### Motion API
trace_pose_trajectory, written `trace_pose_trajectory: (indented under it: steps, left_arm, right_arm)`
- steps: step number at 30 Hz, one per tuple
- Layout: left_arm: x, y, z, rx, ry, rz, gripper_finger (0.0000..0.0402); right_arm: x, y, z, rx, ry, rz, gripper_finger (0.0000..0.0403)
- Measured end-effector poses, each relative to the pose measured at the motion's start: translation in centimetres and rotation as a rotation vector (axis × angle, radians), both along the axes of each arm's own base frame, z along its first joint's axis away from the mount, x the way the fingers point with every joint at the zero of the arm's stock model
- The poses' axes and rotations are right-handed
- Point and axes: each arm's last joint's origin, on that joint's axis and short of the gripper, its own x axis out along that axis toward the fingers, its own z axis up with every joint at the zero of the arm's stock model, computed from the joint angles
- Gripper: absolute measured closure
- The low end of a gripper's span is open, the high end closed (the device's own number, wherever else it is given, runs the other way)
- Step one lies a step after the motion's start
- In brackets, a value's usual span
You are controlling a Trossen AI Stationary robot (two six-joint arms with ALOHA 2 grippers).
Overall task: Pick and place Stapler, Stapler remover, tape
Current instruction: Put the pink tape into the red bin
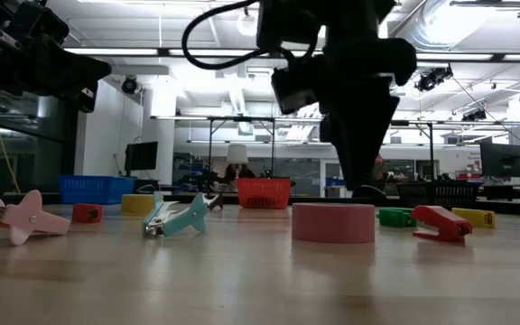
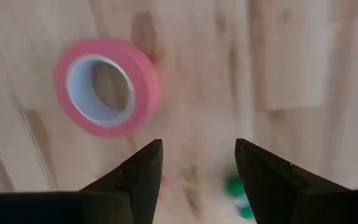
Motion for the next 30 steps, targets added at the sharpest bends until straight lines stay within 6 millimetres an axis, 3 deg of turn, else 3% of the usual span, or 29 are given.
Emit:
trace_pose_trajectory:
  steps: [10,30]
  left_arm:
    - [0.0,0.0,0.0,0.000,0.000,0.000,0.0401]
    - [0.0,0.0,0.0,0.000,0.001,0.000,0.0401]
  right_arm:
    - [-0.4,2.1,-1.6,-0.026,-0.043,-0.146,0.0210]
    - [0.4,2.5,-0.7,0.080,-0.067,-0.194,0.0210]
